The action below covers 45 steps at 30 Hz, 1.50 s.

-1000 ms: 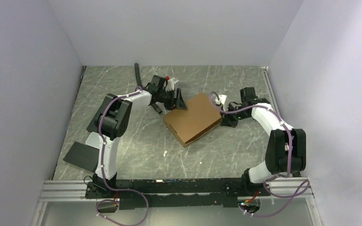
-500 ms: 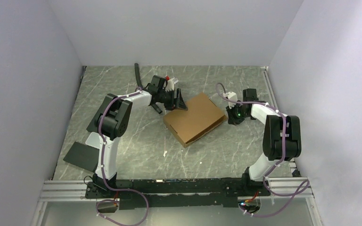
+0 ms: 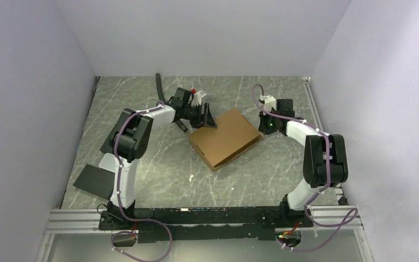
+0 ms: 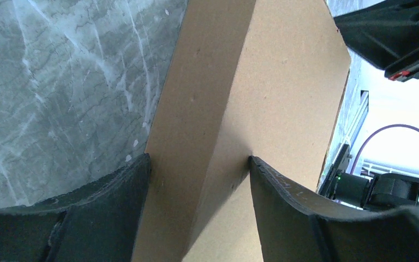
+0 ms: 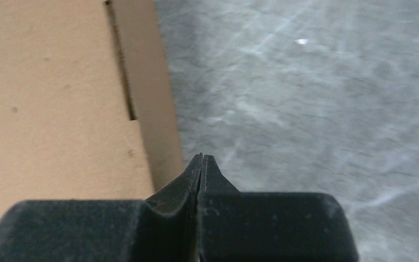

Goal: Fold the paper box

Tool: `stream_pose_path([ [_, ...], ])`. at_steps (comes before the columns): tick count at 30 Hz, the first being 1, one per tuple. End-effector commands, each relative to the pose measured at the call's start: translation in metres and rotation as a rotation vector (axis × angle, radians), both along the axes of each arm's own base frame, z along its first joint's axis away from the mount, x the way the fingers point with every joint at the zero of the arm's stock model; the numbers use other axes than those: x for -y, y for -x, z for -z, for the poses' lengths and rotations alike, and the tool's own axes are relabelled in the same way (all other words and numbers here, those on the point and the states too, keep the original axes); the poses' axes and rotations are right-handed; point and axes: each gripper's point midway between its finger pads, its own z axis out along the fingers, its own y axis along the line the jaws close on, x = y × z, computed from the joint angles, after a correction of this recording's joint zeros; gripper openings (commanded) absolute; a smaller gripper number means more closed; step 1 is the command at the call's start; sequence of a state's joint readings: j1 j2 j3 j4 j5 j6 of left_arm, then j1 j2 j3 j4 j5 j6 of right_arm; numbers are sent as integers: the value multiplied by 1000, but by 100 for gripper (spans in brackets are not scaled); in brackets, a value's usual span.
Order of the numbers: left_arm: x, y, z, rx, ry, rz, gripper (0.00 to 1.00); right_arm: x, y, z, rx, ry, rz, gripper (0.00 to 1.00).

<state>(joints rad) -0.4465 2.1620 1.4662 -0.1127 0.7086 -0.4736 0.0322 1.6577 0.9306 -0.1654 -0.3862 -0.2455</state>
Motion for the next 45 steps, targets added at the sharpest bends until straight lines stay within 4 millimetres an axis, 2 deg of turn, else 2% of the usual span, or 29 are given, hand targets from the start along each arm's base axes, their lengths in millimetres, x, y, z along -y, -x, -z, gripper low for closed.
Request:
stream_pose_path([
  [1, -2, 26, 28, -99, -74, 17, 70, 50, -27, -38, 181, 132, 155, 0],
  [4, -2, 25, 28, -99, -73, 20, 70, 54, -11, -40, 160, 136, 33, 0],
  [8, -3, 27, 27, -96, -77, 22, 70, 47, 28, -36, 75, 114, -244, 0],
  [13, -3, 27, 29, -100, -74, 22, 70, 20, 88, -24, 1, 14, -636, 0],
  [15, -2, 27, 29, -101, -71, 22, 70, 15, 96, -18, 3, -2, -703, 0],
  [22, -2, 27, 27, -97, -69, 20, 70, 14, 76, -1, -12, 25, -616, 0],
  [26, -1, 27, 26, -99, -66, 22, 70, 3, 45, 1, 26, 57, -468, 0],
  [29, -1, 28, 26, -101, -66, 26, 70, -13, 21, -1, 72, 108, -377, 0],
  [32, 0, 30, 27, -102, -66, 28, 70, -27, -1, -17, 205, 172, -321, 0],
  [36, 0, 31, 26, -101, -66, 32, 70, -45, 8, -29, 253, 132, -383, 0],
  [41, 1, 27, 22, -90, -67, 23, 70, -42, 51, -26, 147, 137, -651, 0],
  [45, 2, 23, 15, -76, -63, 15, 70, -38, 82, -58, 196, 4, -811, 0],
])
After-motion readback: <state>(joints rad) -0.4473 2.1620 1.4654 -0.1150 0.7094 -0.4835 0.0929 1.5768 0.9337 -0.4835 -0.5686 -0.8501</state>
